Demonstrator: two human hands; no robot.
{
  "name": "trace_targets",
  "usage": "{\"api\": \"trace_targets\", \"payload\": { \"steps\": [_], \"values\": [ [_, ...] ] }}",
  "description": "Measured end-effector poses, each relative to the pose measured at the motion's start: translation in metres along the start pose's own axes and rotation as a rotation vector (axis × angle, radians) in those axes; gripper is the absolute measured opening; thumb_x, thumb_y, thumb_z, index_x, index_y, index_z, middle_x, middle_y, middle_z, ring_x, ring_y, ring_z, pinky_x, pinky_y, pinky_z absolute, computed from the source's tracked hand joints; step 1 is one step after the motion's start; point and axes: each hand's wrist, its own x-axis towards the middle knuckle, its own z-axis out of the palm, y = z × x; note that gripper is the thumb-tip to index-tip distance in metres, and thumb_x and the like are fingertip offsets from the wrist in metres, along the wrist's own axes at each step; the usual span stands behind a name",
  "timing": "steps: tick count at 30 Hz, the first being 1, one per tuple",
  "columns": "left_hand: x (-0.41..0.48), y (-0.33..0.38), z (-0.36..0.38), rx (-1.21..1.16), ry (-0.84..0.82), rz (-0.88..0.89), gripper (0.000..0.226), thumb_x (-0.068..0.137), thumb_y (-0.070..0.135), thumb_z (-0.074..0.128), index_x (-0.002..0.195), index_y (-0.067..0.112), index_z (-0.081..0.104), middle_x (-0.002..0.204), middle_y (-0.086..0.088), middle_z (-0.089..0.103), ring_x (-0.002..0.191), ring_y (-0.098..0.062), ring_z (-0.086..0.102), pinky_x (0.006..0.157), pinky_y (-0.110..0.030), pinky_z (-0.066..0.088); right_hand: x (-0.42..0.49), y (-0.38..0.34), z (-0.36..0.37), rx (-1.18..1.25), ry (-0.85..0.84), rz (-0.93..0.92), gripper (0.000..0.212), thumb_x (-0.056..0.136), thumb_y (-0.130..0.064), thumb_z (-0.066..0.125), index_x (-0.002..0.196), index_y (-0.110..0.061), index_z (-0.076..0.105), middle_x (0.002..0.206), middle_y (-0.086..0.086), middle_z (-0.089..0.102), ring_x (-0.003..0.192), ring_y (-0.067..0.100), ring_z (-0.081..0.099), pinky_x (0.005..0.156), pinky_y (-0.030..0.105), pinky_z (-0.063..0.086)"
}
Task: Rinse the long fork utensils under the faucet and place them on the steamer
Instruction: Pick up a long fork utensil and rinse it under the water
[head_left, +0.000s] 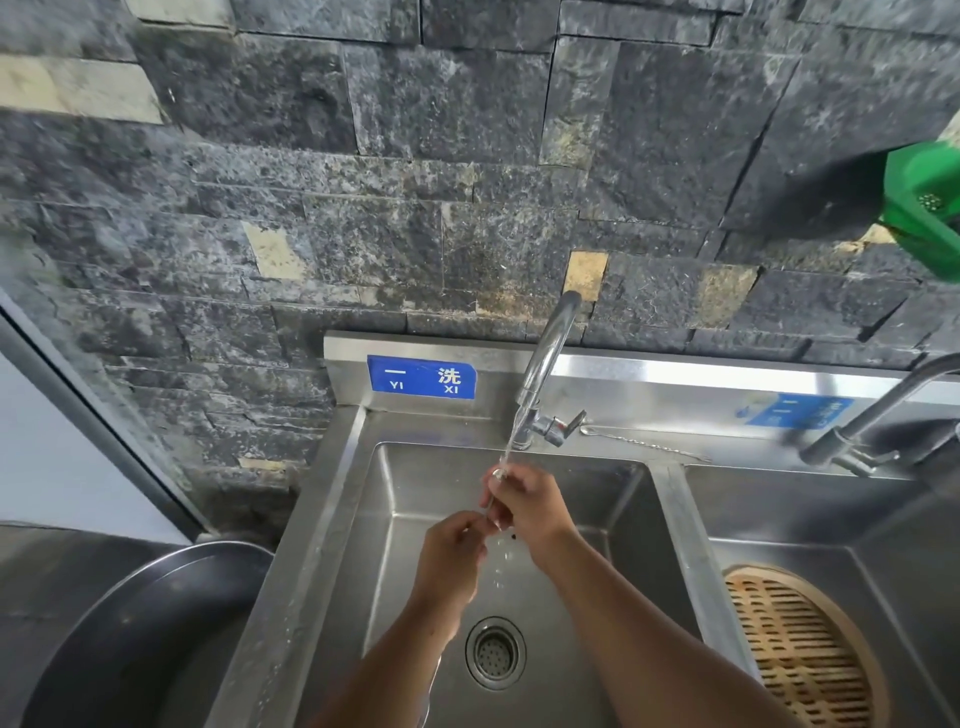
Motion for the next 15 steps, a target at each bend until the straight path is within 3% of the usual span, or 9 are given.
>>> {"api": "trace_targets", "payload": {
  "steps": [3,6,11,15],
  "values": [
    [-0.003,-0.002,0.001,-0.032,-0.015,-0.004,0.028,0.093,0.012,0.051,0.073,0.015,0.070,0.050,0.005,0.040,0.039,-0.009,0.025,0.040,-0.017,0.019,0.000,0.000,0.002,-0.055,0.034,0.008,0.034,0.098,-0.005,0.047,0.072,0.006,0.065,0.049,0.009,0.059,0.038,0.016,0.051,0.045,0.025,0.041],
    [-0.003,0.001,0.001,-0.011,-0.015,0.022,0.034,0.093,0.014,0.049,0.066,0.022,0.069,0.047,0.007,0.040,0.037,-0.009,0.026,0.039,-0.016,0.020,0.000,0.001,0.008,0.077,0.130,0.062,0.040,0.103,-0.017,0.042,0.078,0.003,0.067,0.058,0.012,0.066,0.038,0.016,0.049,0.043,0.024,0.042],
    [0.000,0.005,-0.004,0.021,0.023,0.021,0.034,0.090,0.016,0.052,0.063,0.024,0.070,0.045,0.009,0.044,0.036,-0.007,0.031,0.038,-0.019,0.022,-0.002,0.000,0.011,0.119,0.062,0.031,0.013,0.094,0.001,0.052,0.099,-0.003,0.064,0.066,0.009,0.068,0.042,0.016,0.051,0.043,0.024,0.042],
    [-0.001,0.003,-0.003,0.015,0.046,0.020,0.033,0.089,0.013,0.051,0.064,0.023,0.070,0.046,0.009,0.044,0.037,-0.007,0.031,0.038,-0.017,0.022,0.000,-0.001,0.006,0.023,0.044,-0.002,0.025,0.094,0.001,0.054,0.070,-0.002,0.064,0.052,0.009,0.058,0.038,0.016,0.051,0.043,0.024,0.044]
  ]
}}
